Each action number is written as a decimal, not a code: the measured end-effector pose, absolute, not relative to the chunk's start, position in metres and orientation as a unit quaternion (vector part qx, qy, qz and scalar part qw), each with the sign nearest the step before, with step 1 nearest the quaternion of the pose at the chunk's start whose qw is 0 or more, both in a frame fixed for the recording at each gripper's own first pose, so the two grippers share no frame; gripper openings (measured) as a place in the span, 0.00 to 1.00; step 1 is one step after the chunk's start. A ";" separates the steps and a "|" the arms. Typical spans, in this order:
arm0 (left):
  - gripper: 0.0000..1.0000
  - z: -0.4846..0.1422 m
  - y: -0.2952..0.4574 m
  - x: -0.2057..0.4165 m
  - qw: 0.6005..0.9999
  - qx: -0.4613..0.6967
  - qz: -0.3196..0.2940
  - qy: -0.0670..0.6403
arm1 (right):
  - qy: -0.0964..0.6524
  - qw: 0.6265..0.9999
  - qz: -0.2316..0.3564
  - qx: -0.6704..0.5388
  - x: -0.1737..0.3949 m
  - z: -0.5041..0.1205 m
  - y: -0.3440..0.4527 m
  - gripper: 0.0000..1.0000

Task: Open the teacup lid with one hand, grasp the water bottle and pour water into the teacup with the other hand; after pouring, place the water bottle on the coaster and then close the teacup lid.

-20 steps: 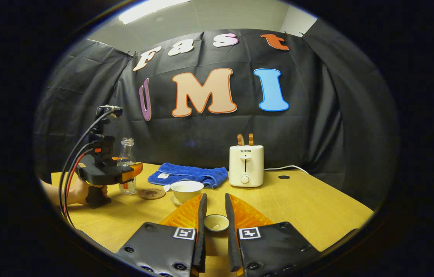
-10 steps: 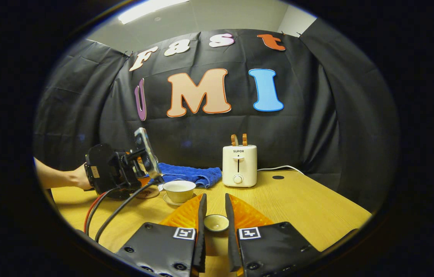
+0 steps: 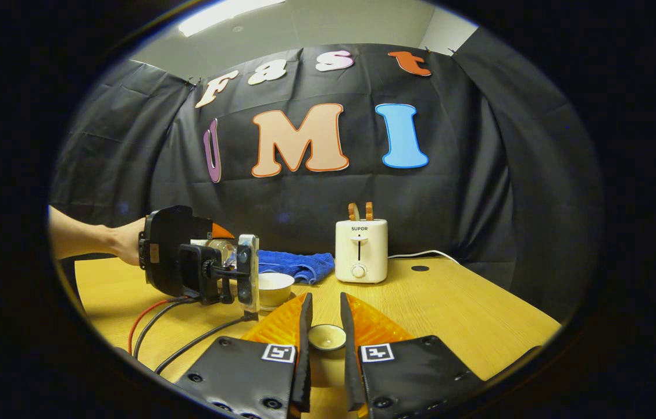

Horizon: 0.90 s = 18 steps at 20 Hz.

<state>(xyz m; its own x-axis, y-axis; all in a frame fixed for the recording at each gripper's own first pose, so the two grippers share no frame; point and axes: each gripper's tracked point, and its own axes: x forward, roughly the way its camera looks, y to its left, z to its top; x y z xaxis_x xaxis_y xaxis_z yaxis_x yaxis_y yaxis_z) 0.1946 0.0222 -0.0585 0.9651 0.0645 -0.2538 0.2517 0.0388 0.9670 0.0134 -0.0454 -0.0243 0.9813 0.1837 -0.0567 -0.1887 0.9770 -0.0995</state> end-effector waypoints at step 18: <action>0.71 -0.017 0.003 0.202 0.535 0.835 -0.091 0.096 | 0.025 0.994 0.096 -0.052 0.014 -0.024 -0.046 0.26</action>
<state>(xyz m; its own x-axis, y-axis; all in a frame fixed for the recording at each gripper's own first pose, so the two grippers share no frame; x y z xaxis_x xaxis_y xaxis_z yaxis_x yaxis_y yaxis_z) 0.2022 0.0034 -0.0167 0.9652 0.0626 -0.2538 0.2567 -0.4102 0.8751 0.0136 -0.0460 -0.0235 0.9805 0.1873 -0.0587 -0.1925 0.9763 -0.0990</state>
